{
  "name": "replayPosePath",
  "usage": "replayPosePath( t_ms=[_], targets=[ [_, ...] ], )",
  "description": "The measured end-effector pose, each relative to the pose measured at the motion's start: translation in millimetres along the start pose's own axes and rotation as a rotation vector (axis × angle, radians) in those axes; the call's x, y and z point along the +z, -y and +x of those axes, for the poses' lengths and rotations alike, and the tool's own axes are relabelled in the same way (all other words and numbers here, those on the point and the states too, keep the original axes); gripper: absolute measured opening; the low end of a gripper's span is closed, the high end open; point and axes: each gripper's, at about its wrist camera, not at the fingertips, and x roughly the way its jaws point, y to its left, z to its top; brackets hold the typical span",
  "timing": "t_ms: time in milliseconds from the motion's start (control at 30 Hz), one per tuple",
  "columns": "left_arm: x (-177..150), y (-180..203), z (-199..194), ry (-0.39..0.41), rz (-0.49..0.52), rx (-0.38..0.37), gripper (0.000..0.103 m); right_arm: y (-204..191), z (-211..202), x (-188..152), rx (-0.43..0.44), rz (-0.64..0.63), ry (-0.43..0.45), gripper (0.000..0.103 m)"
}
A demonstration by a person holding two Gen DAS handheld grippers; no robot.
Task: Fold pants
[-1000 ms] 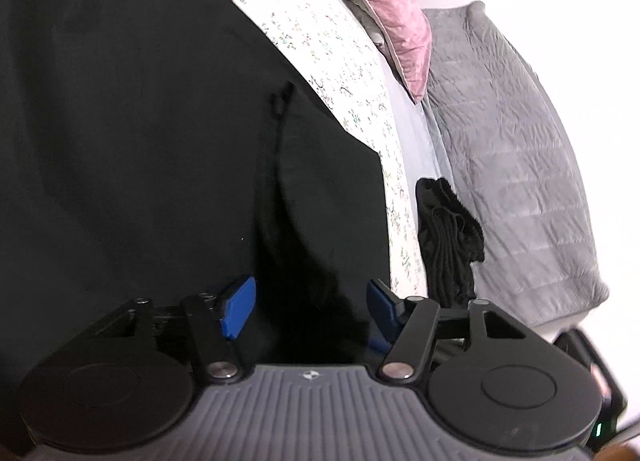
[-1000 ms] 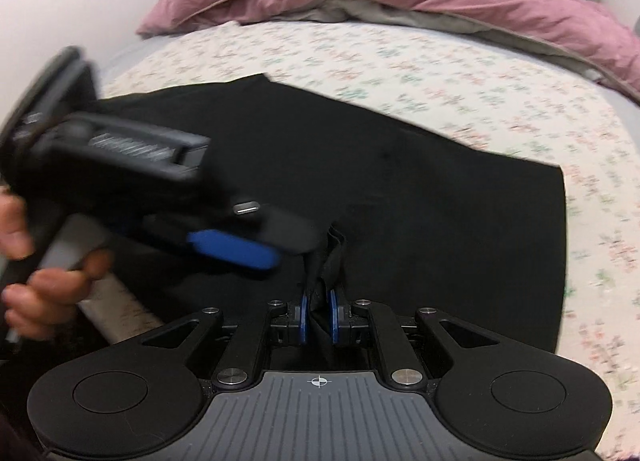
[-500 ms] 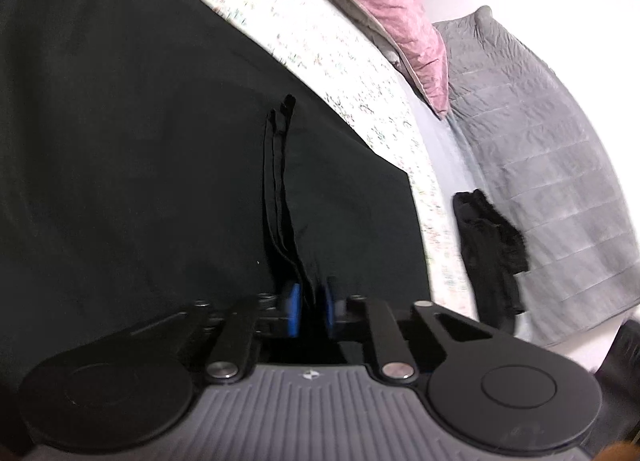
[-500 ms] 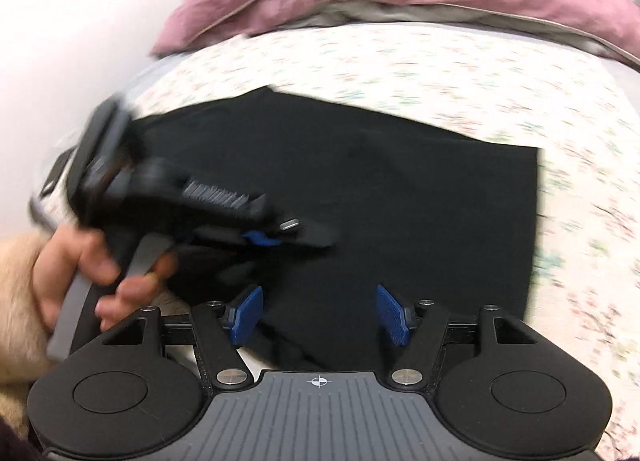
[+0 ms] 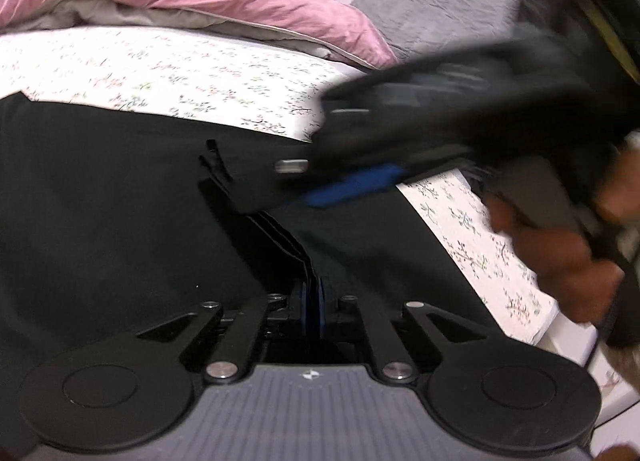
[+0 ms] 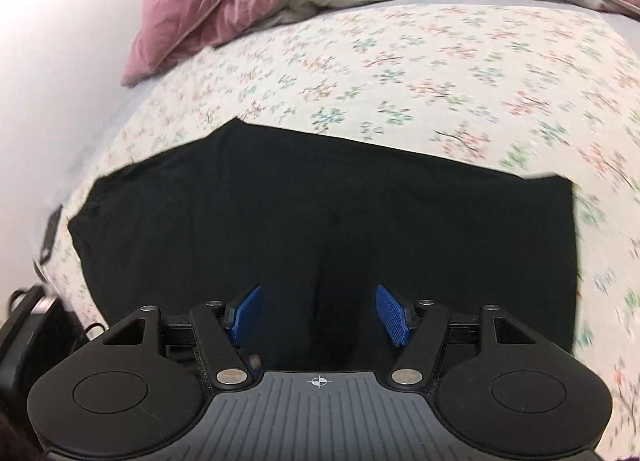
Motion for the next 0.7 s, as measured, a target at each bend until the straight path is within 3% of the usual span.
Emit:
replayPosePath(
  t_ms=[167, 200, 267, 367, 633, 700],
  targets=[
    [2, -9, -4, -0.005, -0.006, -0.007, 0.030, -21, 34, 10, -0.172, -0.122, -0.079, 0.057],
    [3, -11, -4, -0.009, -0.009, -0.007, 0.030, -26, 39, 9, -0.223, -0.164, -0.089, 0.050],
    [6, -9, 4, -0.025, -0.023, -0.007, 0.030, -30, 45, 5, -0.274, -0.222, -0.106, 0.018],
    [9, -16, 11, -0.061, -0.076, -0.033, 0.032, -25, 42, 0, -0.264, -0.214, -0.102, 0.003],
    [15, -44, 19, -0.170, -0.202, -0.127, 0.036, -9, 21, -3, -0.191, -0.115, -0.009, 0.000],
    [17, -47, 18, -0.179, -0.199, -0.124, 0.028, -6, 14, -2, -0.174, -0.090, 0.017, 0.000]
  ],
)
